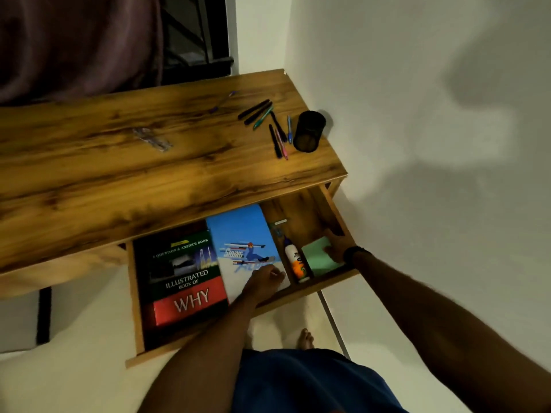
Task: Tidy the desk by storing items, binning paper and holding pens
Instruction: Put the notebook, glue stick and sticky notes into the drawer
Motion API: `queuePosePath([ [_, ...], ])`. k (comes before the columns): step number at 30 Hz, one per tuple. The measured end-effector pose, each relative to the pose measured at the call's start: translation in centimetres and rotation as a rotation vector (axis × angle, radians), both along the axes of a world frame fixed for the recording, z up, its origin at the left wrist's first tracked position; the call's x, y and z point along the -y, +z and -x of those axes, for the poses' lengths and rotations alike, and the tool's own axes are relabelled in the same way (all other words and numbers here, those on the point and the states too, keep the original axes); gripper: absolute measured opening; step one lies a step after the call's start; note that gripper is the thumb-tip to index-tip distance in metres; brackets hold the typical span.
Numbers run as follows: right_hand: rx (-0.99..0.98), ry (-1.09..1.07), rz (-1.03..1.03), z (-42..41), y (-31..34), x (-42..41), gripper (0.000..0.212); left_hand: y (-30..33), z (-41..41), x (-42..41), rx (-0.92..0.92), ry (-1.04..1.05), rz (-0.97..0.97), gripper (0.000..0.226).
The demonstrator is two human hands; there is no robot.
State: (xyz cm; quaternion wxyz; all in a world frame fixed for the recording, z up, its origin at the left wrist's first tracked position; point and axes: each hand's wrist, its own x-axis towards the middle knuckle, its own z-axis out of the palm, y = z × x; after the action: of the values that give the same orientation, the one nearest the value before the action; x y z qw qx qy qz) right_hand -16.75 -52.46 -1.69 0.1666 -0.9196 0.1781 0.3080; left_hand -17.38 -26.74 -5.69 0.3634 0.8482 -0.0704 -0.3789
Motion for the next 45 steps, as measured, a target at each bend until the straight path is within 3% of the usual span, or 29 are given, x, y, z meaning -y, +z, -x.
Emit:
queuePosePath([
  [4, 0.020, 0.060, 0.070, 0.7, -1.3, -0.2, 0.068, 0.9, 2.9, 0.2, 0.064, 0.042, -0.116, 0.041],
  [8, 0.041, 0.240, 0.241, 1.1, -2.2, -0.7, 0.050, 1.4, 4.2, -0.1, 0.100, 0.129, -0.202, 0.043],
  [12, 0.123, 0.335, 0.323, 1.9, -3.0, -1.0, 0.042, 1.6, 6.5, -0.5, 0.269, 0.172, -0.305, 0.047],
  [14, 0.168, 0.331, 0.249, 2.4, -2.8, -0.8, 0.052, 1.7, 7.9, -0.7, 0.400, 0.170, -0.326, 0.054],
  [17, 0.290, 0.282, -0.065, 3.3, -2.0, -1.8, 0.058, 1.6, 9.8, -1.2, 0.600, 0.089, -0.345, 0.074],
  [19, 0.331, 0.342, -0.176, 4.5, -1.3, -3.3, 0.052, 1.2, 10.5, -1.7, 0.632, 0.137, -0.364, 0.092],
  [21, 0.439, 0.383, -0.142, 6.3, -1.5, -5.4, 0.047, 1.3, 11.0, -1.9, 0.571, 0.267, -0.417, 0.101],
  [23, 0.589, 0.252, -0.035, 8.3, -2.4, -7.9, 0.046, 2.2, 11.8, -1.7, 0.478, 0.472, -0.512, 0.104],
  [25, 0.627, -0.078, -0.019, 10.3, -2.7, -10.3, 0.056, 3.3, 12.8, -1.9, 0.352, 0.711, -0.519, 0.130],
  [27, 0.582, -0.407, -0.090, 11.2, -2.3, -11.6, 0.074, 3.6, 13.4, -1.9, 0.249, 0.936, -0.442, 0.150],
  [30, 0.584, -0.659, -0.157, 11.4, -1.2, -13.3, 0.097, 3.7, 13.6, -2.4, 0.118, 1.200, -0.226, 0.160],
  [33, 0.591, -0.857, -0.201, 11.3, -1.0, -14.5, 0.116, 3.4, 12.7, -2.4, -0.122, 1.410, 0.143, 0.149],
  [36, 0.424, -1.076, -0.364, 11.3, 0.1, -15.6, 0.120, 2.7, 11.3, -3.2, -0.296, 1.425, 0.372, 0.109],
  [40, 0.255, -1.182, -0.755, 10.4, -0.8, -17.8, 0.074, 2.6, 10.5, -4.0, -0.444, 1.499, 0.629, 0.042],
  [42, 0.169, -1.232, -0.942, 10.1, -0.3, -19.0, 0.047, 3.8, 10.1, -4.2, -0.474, 1.491, 0.747, 0.020],
  [45, 0.191, -1.228, -1.129, 9.5, 0.9, -19.4, 0.033, 5.2, 9.7, -4.4, -0.495, 1.500, 0.894, 0.037],
])
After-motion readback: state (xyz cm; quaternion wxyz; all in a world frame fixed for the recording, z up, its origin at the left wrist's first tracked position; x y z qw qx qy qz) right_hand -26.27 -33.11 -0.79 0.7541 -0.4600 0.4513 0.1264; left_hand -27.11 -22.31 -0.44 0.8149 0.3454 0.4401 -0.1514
